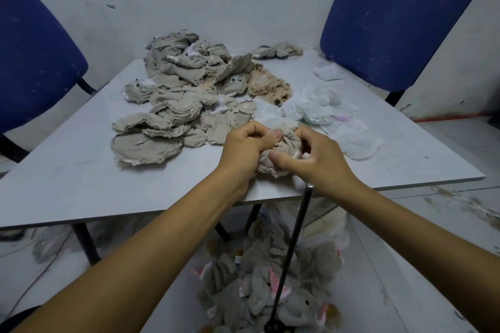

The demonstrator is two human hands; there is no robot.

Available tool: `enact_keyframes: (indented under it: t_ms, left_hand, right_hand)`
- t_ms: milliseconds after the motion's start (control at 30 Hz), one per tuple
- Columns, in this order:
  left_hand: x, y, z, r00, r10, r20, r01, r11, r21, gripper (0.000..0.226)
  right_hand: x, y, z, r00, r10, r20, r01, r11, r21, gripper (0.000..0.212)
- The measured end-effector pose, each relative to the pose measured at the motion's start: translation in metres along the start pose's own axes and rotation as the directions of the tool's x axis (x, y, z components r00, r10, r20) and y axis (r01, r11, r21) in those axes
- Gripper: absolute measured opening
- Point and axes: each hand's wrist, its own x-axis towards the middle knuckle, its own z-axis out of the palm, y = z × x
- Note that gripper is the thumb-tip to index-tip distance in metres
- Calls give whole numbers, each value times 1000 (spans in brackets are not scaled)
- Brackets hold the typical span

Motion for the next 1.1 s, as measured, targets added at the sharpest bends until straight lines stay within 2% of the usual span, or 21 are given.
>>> enact_keyframes:
  t_ms: [133,367,467,533,633,700,767,833,900,1000,1100]
  left_hand:
    - [-2,3,-4,998,8,54,-6,999,-40,25]
    - [-4,2,-15,987,58,149,-54,998,-31,25]
    - [-4,1,-16,981,66,181,-67,998,0,18]
    - [-4,2,-17,980,44,192,-48,999,15,14]
    - [-2,4,-18,980,4,200,-3,1000,-6,24]
    - [0,6,-20,985,-21,170,26,999,-28,28]
    - [1,6,-20,990,-31,137,37,999,-39,30]
    - [0,4,-17,992,-9,124,9,1000,2,31]
    - [-1,2,-12,994,30,104,-37,997,65,30]
    - [-2,0,-9,990,40,138,-47,998,48,24]
    - [-7,-3,-9,985,52,166,-70,992,103,12]
  right_hand:
    - [4,-4,4,994,7,-108,-2,999,45,39]
    - [11,-7,15,982,164,-96,-116,917,381,39]
    - [12,-6,15,971,216,-103,-154,894,421,32]
    - [14,-7,12,975,220,-39,-186,897,401,32]
    - [15,-9,2,968,187,170,-246,848,469,26]
    - [15,-10,-7,934,160,319,-314,792,523,18]
    - [12,-11,-13,905,130,404,-349,770,535,16]
    - [9,-10,-15,928,143,343,-293,850,437,19]
    - [6,-8,-10,964,165,209,-230,912,340,23]
    - [8,-5,-4,980,198,25,-198,946,257,25]
    - [9,-2,1,973,216,-81,-198,961,194,27]
